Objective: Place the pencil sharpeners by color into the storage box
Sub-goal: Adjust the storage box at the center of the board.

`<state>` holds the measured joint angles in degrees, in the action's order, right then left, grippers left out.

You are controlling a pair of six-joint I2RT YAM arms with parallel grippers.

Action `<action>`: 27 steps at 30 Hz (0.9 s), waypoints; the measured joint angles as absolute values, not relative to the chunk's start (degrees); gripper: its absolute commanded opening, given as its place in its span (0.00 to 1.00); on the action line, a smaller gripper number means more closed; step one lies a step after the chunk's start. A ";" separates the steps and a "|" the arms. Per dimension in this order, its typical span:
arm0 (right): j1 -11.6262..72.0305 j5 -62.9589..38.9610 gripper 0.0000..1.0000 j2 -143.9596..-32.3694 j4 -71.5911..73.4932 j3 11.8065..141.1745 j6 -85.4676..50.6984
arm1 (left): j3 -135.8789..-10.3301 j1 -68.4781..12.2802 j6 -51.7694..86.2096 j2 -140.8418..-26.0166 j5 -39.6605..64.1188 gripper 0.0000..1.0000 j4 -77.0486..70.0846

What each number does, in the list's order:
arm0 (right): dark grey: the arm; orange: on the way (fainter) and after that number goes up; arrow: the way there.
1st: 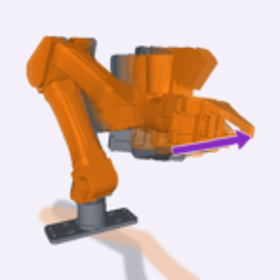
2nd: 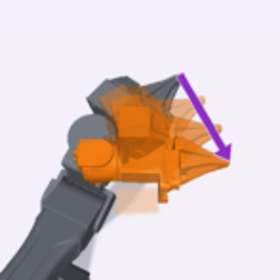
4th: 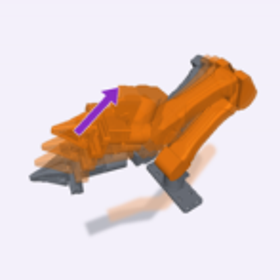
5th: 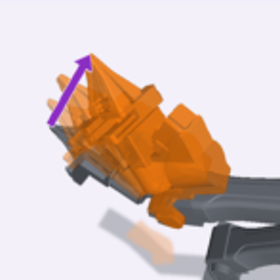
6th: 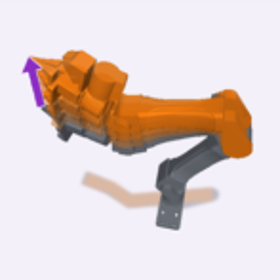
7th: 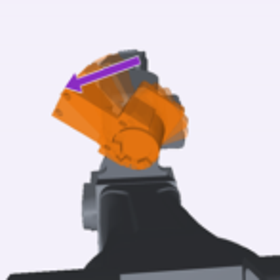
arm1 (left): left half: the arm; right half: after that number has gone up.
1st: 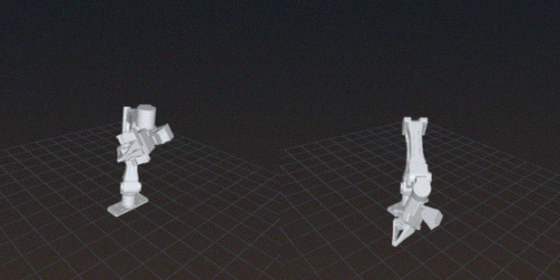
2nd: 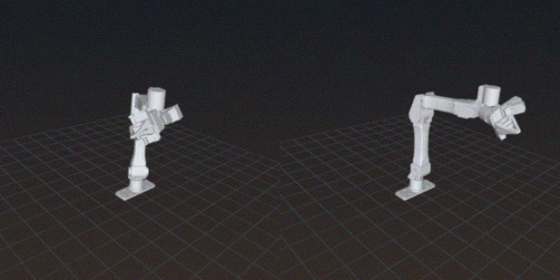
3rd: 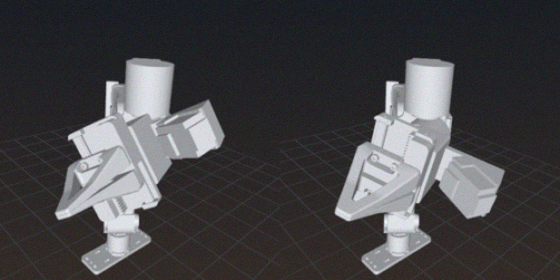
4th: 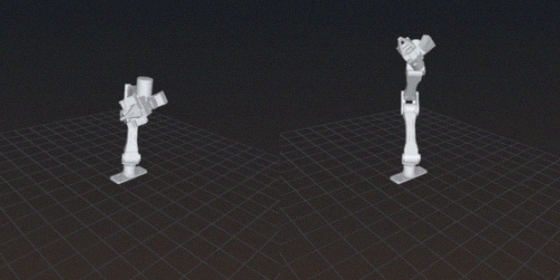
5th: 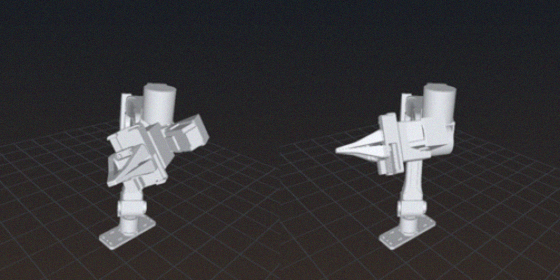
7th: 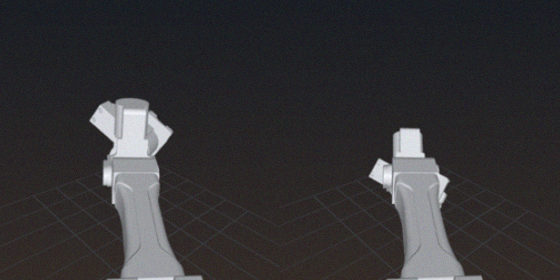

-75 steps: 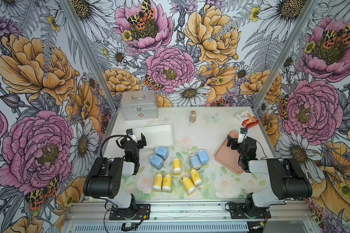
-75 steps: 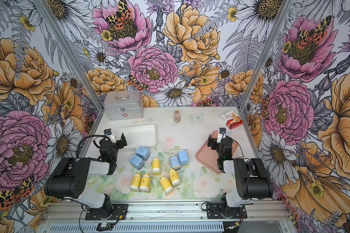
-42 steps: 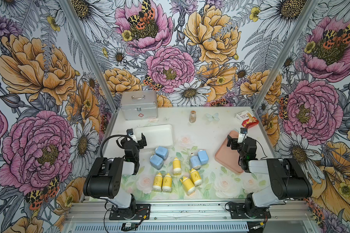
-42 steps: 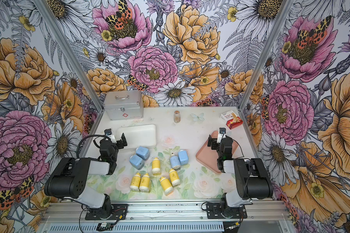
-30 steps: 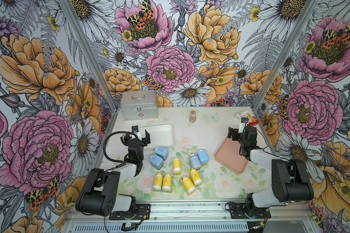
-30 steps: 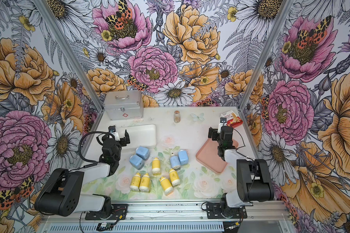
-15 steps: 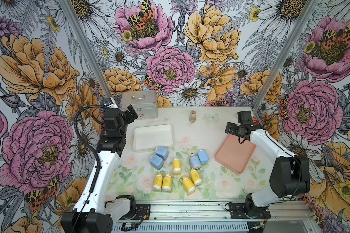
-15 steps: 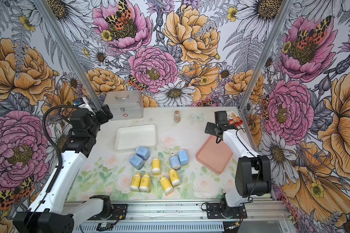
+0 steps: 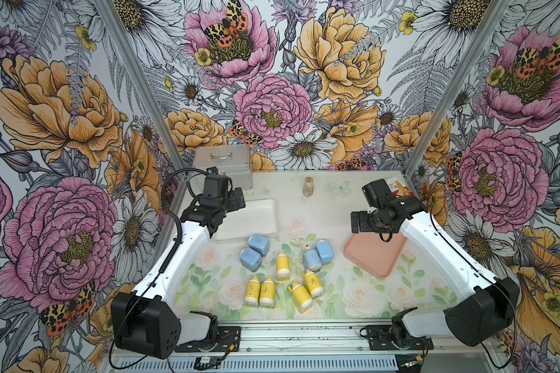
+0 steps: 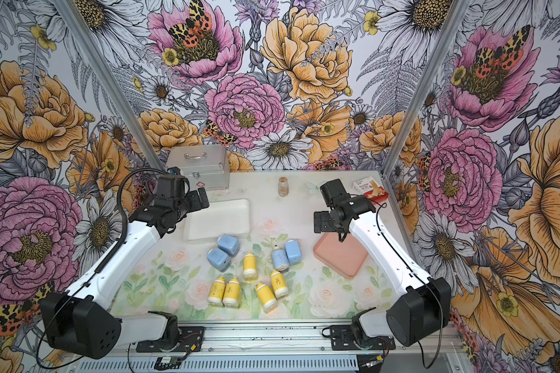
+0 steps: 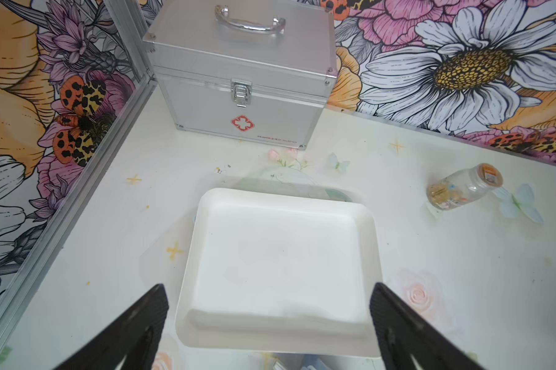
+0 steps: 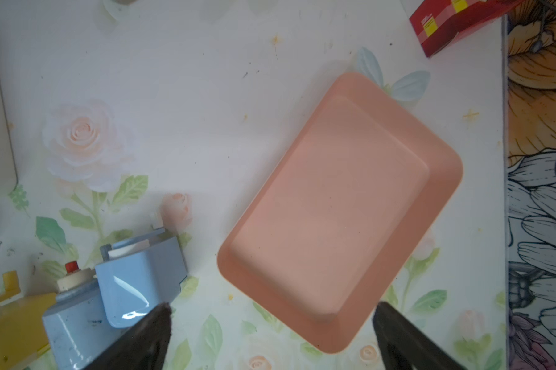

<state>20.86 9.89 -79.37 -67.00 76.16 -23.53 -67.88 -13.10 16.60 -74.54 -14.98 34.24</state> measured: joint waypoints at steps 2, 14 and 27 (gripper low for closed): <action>22.04 9.89 1.00 -80.09 -68.93 74.98 -23.53 | -67.88 -13.82 16.60 -74.43 -14.94 0.99 34.72; 24.21 9.93 1.00 -87.85 -71.35 69.78 -23.53 | -67.88 -14.52 16.60 -71.94 -14.96 0.99 35.22; 24.21 10.11 0.38 -98.30 -67.64 69.93 -23.51 | -67.88 -14.50 16.60 -71.94 -14.94 0.99 35.38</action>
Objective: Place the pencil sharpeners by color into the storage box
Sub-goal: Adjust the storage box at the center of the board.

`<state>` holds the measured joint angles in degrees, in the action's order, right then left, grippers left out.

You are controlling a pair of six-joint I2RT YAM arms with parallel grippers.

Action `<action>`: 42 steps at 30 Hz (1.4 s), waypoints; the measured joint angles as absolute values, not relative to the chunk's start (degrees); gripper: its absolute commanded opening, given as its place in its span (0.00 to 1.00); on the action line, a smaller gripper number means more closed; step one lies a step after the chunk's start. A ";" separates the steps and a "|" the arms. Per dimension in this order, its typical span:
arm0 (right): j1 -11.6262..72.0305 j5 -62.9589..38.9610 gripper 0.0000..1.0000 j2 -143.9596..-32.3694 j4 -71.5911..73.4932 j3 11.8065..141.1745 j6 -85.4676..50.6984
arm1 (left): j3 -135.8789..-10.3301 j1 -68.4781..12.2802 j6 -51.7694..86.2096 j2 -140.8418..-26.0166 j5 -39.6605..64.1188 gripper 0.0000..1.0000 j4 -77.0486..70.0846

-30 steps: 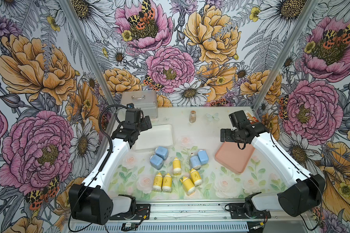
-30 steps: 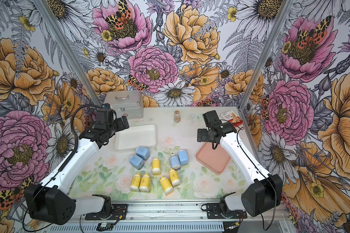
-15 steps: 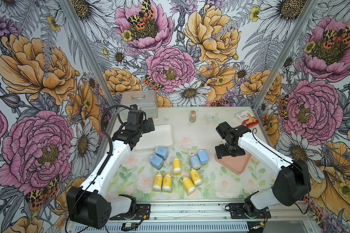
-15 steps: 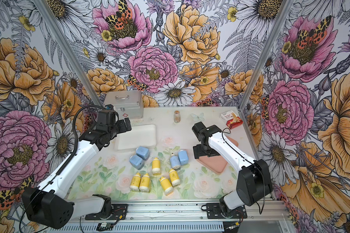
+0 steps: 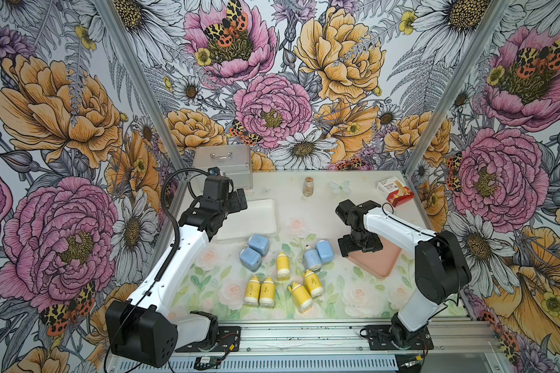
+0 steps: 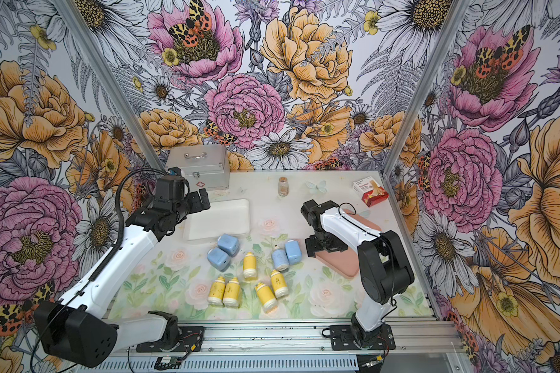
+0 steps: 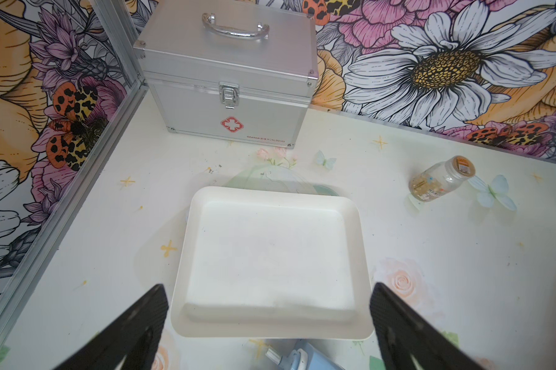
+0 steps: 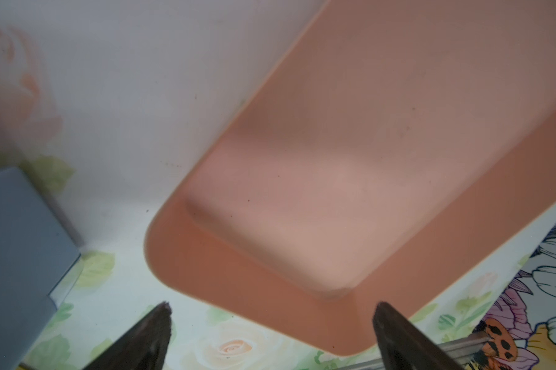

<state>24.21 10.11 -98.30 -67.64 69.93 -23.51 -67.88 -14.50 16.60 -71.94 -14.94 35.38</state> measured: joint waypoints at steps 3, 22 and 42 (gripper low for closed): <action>24.21 7.22 0.32 -99.72 -66.70 69.95 -22.04 | -67.88 -14.46 16.60 -71.94 -14.90 0.99 35.38; 23.92 1.78 0.18 -103.48 -63.33 69.95 -21.17 | -67.88 -13.74 16.62 -71.94 -14.20 0.99 35.38; 22.26 0.19 0.01 -109.47 -64.10 78.35 -23.33 | -67.88 -13.69 16.62 -71.94 -13.61 0.99 35.38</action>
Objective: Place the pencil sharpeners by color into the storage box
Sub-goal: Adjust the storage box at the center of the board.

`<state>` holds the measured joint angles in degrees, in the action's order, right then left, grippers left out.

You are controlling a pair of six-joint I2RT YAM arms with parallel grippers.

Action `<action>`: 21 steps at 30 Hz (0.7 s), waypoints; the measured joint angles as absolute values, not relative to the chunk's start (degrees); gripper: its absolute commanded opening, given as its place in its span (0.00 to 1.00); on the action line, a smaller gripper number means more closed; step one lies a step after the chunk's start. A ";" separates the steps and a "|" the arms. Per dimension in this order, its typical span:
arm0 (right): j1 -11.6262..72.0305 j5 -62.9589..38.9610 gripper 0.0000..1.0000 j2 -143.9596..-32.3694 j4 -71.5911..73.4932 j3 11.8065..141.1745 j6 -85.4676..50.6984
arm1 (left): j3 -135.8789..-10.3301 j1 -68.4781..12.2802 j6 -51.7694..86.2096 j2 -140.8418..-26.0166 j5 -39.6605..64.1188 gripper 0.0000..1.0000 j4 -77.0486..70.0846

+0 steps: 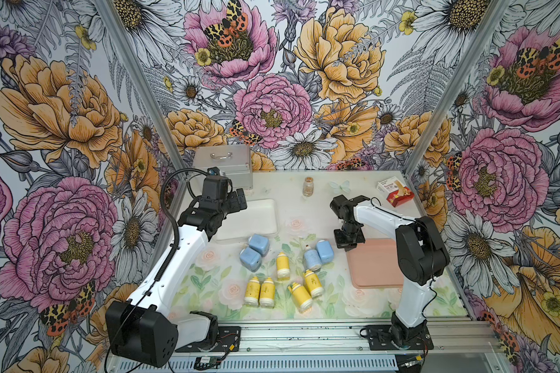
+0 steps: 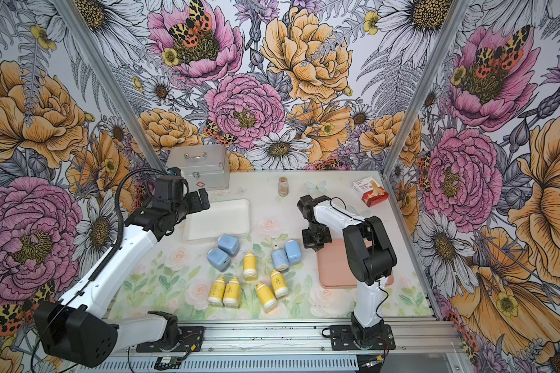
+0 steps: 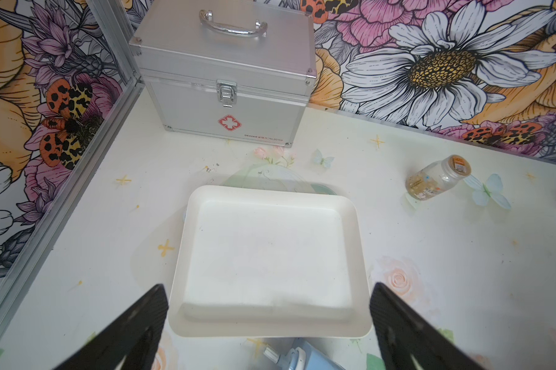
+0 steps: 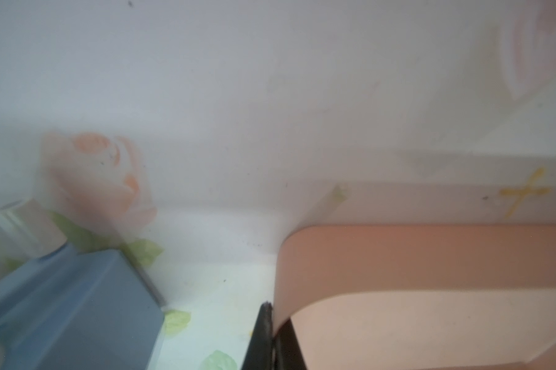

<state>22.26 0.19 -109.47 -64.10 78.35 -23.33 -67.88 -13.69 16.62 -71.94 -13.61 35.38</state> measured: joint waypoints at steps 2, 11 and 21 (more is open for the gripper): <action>21.69 0.03 0.02 -111.00 -64.14 80.53 -23.11 | -67.88 -13.69 16.64 -71.94 -13.61 0.99 35.38; 19.40 -0.60 0.10 -116.31 -64.34 88.36 -22.09 | -67.88 -13.15 16.78 -71.94 -13.56 0.99 35.38; 19.25 -0.97 0.21 -117.93 -63.07 89.14 -20.12 | -67.88 -12.67 17.50 -71.94 -11.62 0.99 35.38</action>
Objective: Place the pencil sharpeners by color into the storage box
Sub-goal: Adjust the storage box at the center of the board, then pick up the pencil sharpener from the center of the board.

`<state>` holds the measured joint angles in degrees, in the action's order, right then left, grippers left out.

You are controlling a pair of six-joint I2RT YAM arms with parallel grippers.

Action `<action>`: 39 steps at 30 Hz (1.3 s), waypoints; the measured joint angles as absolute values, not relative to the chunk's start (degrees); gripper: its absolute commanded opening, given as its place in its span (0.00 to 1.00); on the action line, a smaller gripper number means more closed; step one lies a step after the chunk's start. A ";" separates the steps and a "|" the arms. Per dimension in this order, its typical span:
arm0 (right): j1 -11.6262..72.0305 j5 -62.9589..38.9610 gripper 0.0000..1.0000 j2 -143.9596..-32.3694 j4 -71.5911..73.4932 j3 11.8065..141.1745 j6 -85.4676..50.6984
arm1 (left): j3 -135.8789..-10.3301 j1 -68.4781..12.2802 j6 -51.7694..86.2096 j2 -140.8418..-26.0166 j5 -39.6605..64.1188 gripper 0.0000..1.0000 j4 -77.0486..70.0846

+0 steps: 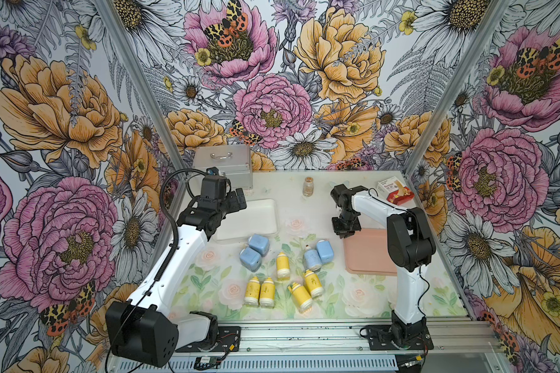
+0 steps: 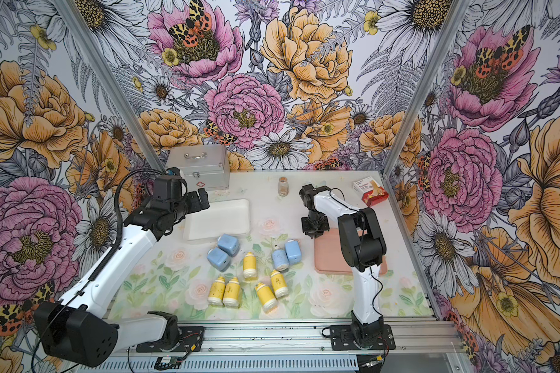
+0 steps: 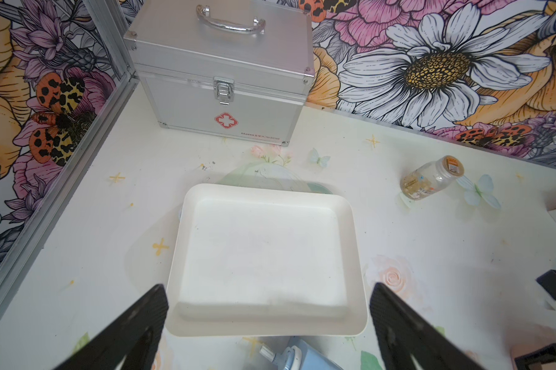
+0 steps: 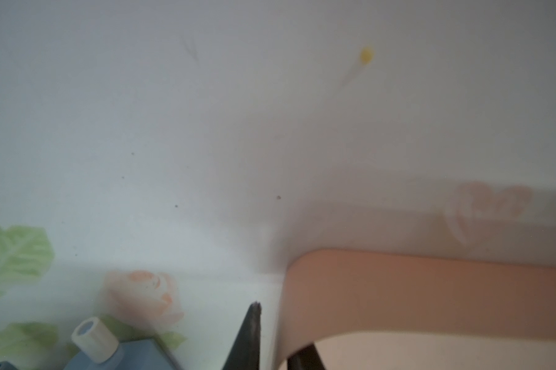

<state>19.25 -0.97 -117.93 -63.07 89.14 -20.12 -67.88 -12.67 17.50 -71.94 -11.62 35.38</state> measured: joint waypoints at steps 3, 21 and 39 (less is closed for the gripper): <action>19.68 -0.91 0.26 -117.93 -63.05 89.14 -20.01 | -67.88 -12.45 17.67 -71.94 -11.20 0.99 35.38; 28.67 3.05 0.66 -100.97 -71.92 89.49 -22.81 | -67.88 -10.07 19.40 -71.57 -9.76 0.99 35.40; 35.97 1.30 0.71 -106.08 -72.07 89.52 -23.77 | -67.88 -9.98 19.62 -70.06 -9.28 0.99 35.38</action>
